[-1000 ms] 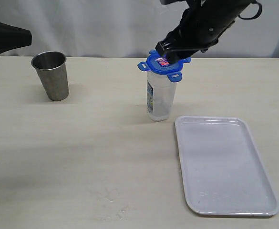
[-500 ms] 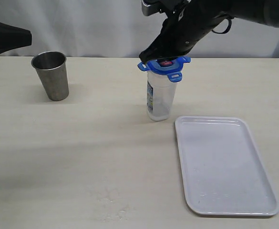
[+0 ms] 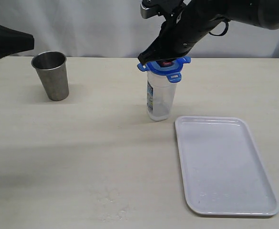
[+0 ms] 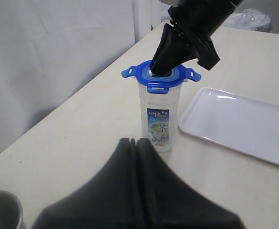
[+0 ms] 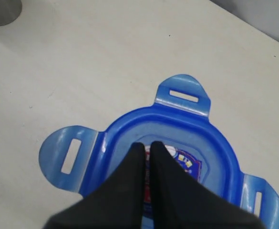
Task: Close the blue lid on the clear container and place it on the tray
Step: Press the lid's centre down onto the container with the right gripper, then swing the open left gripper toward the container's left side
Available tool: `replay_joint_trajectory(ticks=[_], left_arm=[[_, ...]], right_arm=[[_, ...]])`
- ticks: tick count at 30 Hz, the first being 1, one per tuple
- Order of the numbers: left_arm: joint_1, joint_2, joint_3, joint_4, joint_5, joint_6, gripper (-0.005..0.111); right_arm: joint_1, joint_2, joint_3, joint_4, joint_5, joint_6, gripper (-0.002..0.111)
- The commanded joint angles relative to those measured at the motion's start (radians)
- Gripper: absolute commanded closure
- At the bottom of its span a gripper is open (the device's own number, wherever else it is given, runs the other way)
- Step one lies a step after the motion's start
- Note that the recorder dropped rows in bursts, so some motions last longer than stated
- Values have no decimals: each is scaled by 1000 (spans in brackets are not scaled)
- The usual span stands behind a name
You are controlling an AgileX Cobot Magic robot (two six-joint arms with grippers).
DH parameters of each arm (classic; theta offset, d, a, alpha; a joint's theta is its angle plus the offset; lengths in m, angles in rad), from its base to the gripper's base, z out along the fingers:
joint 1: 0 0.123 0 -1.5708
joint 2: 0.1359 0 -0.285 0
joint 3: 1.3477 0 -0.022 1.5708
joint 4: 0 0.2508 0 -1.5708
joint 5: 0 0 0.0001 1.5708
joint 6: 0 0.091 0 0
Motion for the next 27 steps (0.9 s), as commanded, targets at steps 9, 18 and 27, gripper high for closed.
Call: replay_joint_trajectory(ticks=[9, 18, 27], left_arm=[[-333, 244, -3, -166, -341, 72, 5], [-569, 361, -126, -70, -574, 72, 4], [-579, 520, -265, -81, -457, 72, 4]], right_arm=[[0, 19, 9, -12, 59, -16, 104], [0, 19, 9, -12, 61, -18, 104], [0, 19, 9, -12, 59, -27, 104]])
